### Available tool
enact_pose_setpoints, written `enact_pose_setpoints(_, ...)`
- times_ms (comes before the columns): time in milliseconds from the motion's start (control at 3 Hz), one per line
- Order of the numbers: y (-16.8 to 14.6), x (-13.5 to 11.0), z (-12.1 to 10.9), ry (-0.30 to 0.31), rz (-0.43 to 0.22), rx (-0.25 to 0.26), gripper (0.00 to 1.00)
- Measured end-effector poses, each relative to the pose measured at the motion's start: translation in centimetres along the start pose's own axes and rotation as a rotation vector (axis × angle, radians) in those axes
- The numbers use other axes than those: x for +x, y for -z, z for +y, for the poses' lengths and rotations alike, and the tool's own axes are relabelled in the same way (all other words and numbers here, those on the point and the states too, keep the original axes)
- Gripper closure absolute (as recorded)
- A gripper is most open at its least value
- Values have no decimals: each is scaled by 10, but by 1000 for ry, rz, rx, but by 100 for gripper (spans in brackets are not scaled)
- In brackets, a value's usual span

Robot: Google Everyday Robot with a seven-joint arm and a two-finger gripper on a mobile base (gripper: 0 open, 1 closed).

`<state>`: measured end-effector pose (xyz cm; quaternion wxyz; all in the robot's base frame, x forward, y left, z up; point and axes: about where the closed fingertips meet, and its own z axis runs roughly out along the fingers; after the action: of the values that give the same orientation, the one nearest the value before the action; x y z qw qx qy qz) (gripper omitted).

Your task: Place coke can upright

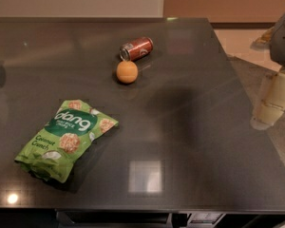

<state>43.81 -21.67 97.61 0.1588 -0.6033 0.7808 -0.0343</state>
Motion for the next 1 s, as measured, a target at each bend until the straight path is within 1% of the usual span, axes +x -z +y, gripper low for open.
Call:
enact_pose_setpoints(333,0,0,0,0,0,0,0)
enact_pose_setpoints(667,-3,-6,-13,7,-20,-4,0)
enact_pose_setpoints(1000,-13,-18,-31,28,-52,-16,0)
